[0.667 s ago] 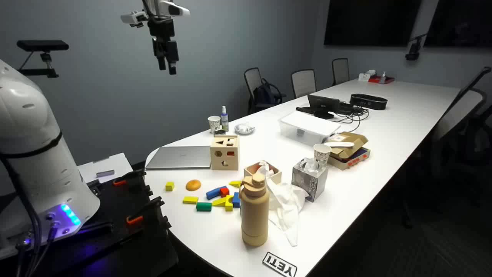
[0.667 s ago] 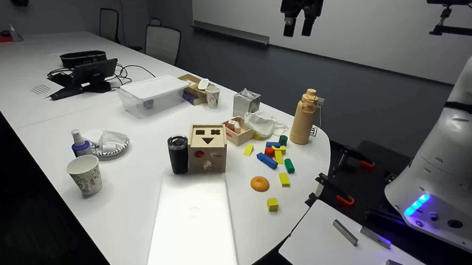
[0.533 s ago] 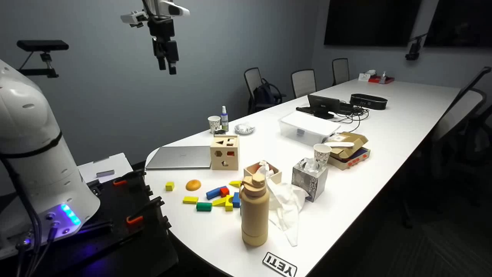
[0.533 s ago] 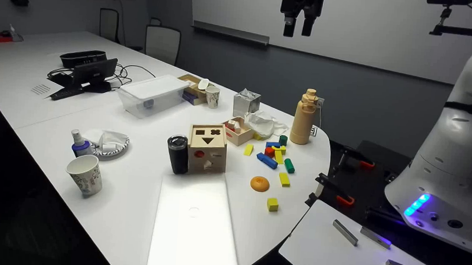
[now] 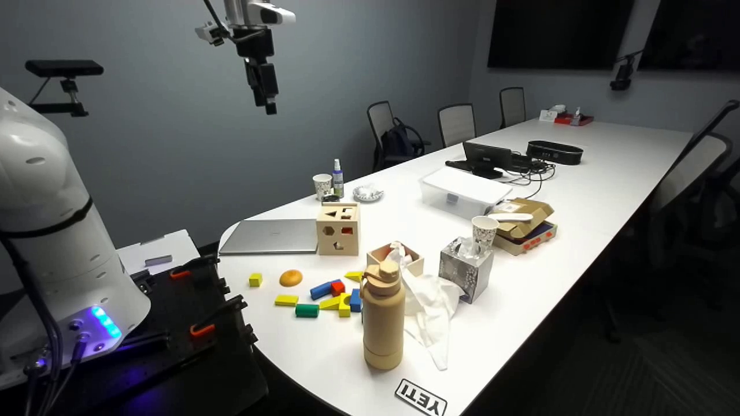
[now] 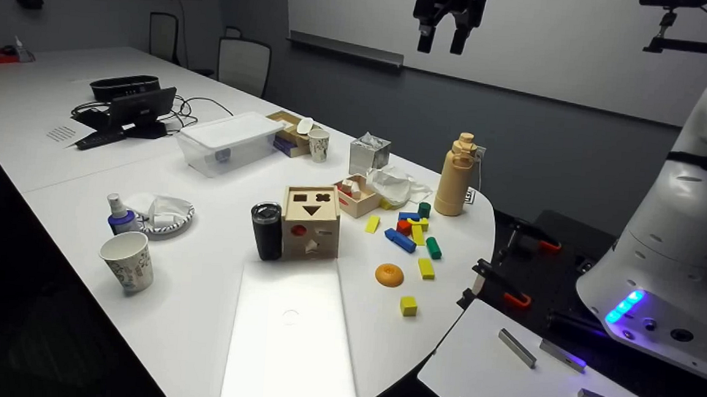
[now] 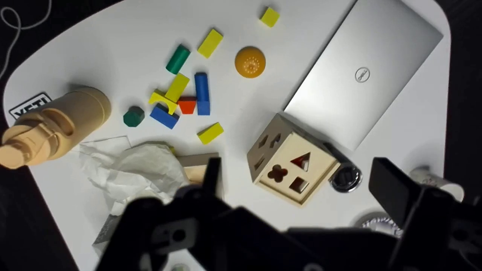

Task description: Use the tissue to wipe the laptop

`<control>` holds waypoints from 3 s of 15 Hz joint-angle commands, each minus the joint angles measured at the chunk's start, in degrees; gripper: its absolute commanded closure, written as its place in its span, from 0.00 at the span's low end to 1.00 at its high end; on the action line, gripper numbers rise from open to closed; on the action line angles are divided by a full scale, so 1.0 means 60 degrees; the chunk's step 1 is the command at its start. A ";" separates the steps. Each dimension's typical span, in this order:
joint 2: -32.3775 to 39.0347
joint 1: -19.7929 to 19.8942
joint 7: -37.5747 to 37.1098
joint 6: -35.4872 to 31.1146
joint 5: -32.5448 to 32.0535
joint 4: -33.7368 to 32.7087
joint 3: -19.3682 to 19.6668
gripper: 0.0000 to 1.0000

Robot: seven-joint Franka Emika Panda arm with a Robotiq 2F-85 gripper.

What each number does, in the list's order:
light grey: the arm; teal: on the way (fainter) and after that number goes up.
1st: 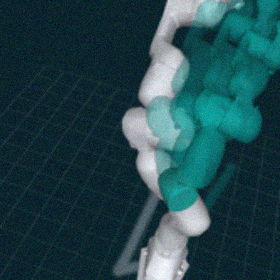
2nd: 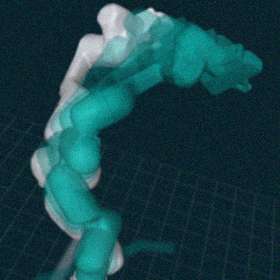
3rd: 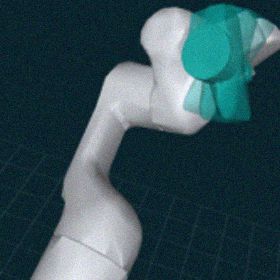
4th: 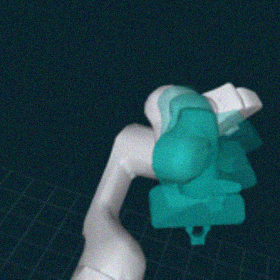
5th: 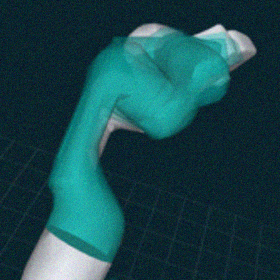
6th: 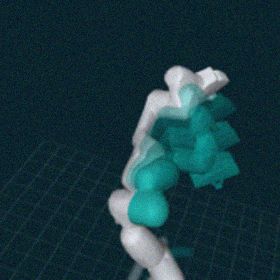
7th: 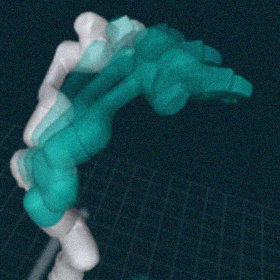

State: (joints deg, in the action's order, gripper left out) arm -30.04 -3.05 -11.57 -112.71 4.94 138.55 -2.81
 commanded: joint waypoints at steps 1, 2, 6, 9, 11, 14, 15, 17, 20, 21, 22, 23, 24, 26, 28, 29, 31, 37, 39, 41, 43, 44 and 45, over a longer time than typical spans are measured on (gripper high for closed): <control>0.0221 0.0853 -0.0443 -0.1515 0.0089 0.0661 0.0410 0.00; 0.0378 0.1126 -0.0496 -0.2135 0.0053 0.0903 0.0601 0.00; 0.1646 0.1951 -0.0731 -0.4964 0.0274 0.1669 0.1330 0.00; 0.2972 0.2282 -0.1263 -0.6982 0.0612 0.1875 0.1608 0.00; 0.3964 0.2320 -0.1854 -0.8138 0.1003 0.1787 0.1641 0.00; 0.5344 0.2279 -0.3204 -0.9451 0.1298 0.1474 0.1560 0.00; 0.5788 0.2285 -0.3892 -0.9820 0.1150 0.1351 0.1522 0.00; 0.6609 0.2104 -0.5278 -1.0476 0.0818 0.1085 0.1690 0.00; 0.7145 0.1641 -0.6811 -1.0695 0.1294 0.0648 0.1840 0.00; 0.6999 0.1678 -0.5700 -1.0604 0.1371 0.0956 0.1988 0.00; 0.7192 0.1609 -0.6023 -1.0632 0.1454 0.0778 0.1964 0.00; 0.7282 0.1555 -0.6200 -1.0631 0.1501 0.0659 0.1956 0.00; 0.7297 0.1530 -0.6266 -1.0631 0.1518 0.0600 0.1952 0.00; 0.7296 0.1529 -0.6288 -1.0632 0.1527 0.0574 0.1951 0.00; 0.7718 0.1555 -0.6514 -1.0368 0.1718 0.0041 0.2019 0.00; 0.8000 0.1691 -0.6524 -1.0119 0.2000 -0.0380 0.1890 0.00; 0.8891 0.1722 -0.6788 -0.9367 0.2435 -0.1605 0.1874 0.00; 1.1351 0.1044 -0.9075 -0.6861 0.2172 -0.5058 0.2815 0.00; 1.2060 0.1183 -0.9687 -0.6033 0.2232 -0.6033 0.2745 0.00; 1.2570 0.1278 -1.0294 -0.5411 0.2249 -0.6660 0.2714 0.00; 1.2985 0.1358 -1.0889 -0.5108 0.2286 -0.7024 0.2699 0.00; 1.3195 0.1446 -1.1124 -0.5016 0.2323 -0.7175 0.2658 0.00; 1.3399 0.1567 -1.1261 -0.4898 0.2380 -0.7327 0.2563 0.00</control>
State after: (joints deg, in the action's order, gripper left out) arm 46.90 4.94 -75.39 -145.55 18.30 98.77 13.22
